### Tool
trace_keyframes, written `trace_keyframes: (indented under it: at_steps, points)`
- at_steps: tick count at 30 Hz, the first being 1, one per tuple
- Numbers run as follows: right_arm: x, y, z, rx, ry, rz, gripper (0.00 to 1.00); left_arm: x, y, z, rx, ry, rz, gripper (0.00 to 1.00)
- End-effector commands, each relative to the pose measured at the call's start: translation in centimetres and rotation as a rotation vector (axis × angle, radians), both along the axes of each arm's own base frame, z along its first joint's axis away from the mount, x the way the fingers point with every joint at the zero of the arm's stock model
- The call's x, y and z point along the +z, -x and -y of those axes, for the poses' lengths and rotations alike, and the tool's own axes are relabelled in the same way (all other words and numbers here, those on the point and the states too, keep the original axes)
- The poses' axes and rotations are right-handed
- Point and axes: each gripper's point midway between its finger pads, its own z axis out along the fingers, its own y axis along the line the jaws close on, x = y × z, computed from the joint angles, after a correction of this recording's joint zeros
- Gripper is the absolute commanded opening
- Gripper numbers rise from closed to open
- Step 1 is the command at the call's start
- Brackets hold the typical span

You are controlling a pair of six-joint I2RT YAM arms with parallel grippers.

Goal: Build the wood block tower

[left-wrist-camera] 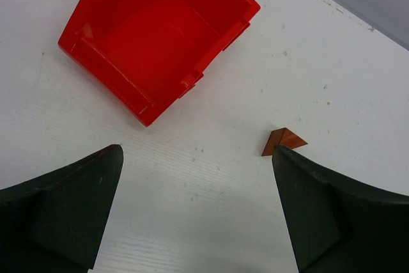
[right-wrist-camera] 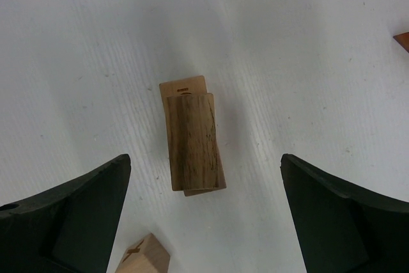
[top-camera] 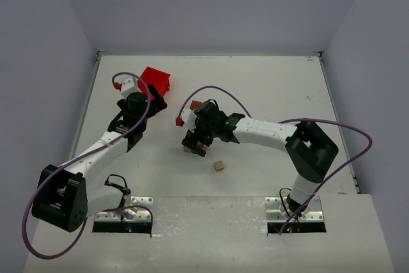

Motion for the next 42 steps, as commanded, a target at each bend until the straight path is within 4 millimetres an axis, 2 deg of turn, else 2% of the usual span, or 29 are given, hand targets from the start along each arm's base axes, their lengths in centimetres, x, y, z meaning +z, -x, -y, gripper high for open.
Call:
trace_keyframes:
  at_steps: [1,42]
  points:
    - [1.2,-1.5,-0.7,-0.030,-0.013,0.048,0.99,0.9,-0.8,0.0,0.001,0.018,0.050,1.00]
    - [1.0,-2.1,0.9,-0.063,0.041,0.103,0.99,1.0,-0.9,0.6,-0.037,0.022,0.059,1.00]
